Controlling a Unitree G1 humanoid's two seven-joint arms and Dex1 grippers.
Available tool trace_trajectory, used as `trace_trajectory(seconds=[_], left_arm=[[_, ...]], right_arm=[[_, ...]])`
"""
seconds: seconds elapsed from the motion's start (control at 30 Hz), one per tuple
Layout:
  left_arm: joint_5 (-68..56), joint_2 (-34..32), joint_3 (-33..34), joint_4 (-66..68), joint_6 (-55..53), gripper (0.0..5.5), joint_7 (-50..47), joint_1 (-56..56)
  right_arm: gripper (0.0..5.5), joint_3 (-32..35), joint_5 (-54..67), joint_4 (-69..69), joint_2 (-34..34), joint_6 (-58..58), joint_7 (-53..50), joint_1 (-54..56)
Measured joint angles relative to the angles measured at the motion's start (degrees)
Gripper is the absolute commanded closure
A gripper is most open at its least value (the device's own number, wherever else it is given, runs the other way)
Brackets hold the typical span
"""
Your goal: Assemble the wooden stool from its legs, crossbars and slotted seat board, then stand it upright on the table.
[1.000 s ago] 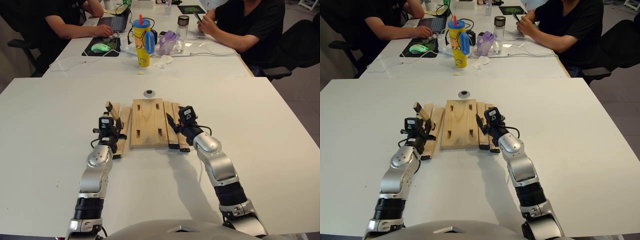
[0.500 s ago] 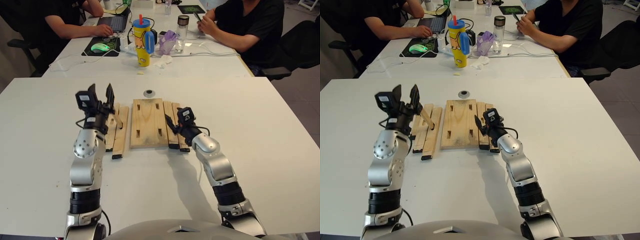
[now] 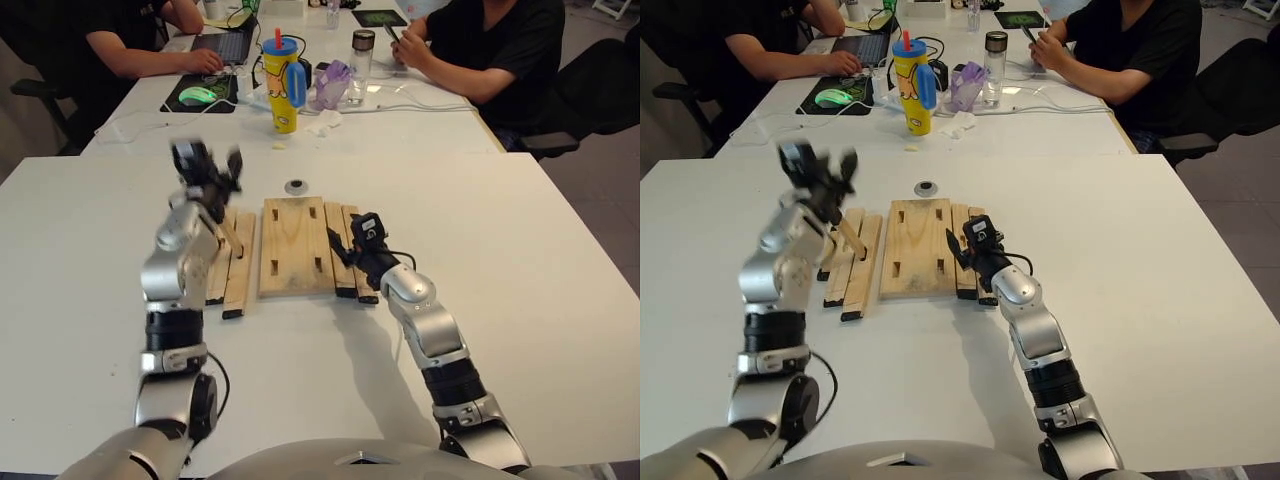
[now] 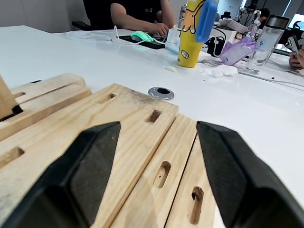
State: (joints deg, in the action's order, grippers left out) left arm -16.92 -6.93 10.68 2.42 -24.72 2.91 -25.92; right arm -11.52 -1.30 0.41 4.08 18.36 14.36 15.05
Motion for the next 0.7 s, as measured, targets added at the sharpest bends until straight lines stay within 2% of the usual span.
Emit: trace_trajectory(seconds=[0.43, 0.57, 0.7], left_arm=[[2.38, 1.17, -1.07, -1.63, 4.0, 2.88, -1.32, -0.31], [3.91, 0.76, -0.48, -10.35, 5.54, 2.88, -3.46, 0.27], [4.39, 1.08, -1.23, -21.65, 1.61, 2.88, -5.38, 5.91]], right_arm=[[2.54, 0.24, -0.01, 1.29, -0.46, -0.53, 0.52, 1.41], [2.54, 0.37, 0.01, 1.59, -0.32, -0.73, 1.02, 1.42], [2.54, 0.86, 0.01, 1.59, 0.16, -0.89, 1.53, 1.4]])
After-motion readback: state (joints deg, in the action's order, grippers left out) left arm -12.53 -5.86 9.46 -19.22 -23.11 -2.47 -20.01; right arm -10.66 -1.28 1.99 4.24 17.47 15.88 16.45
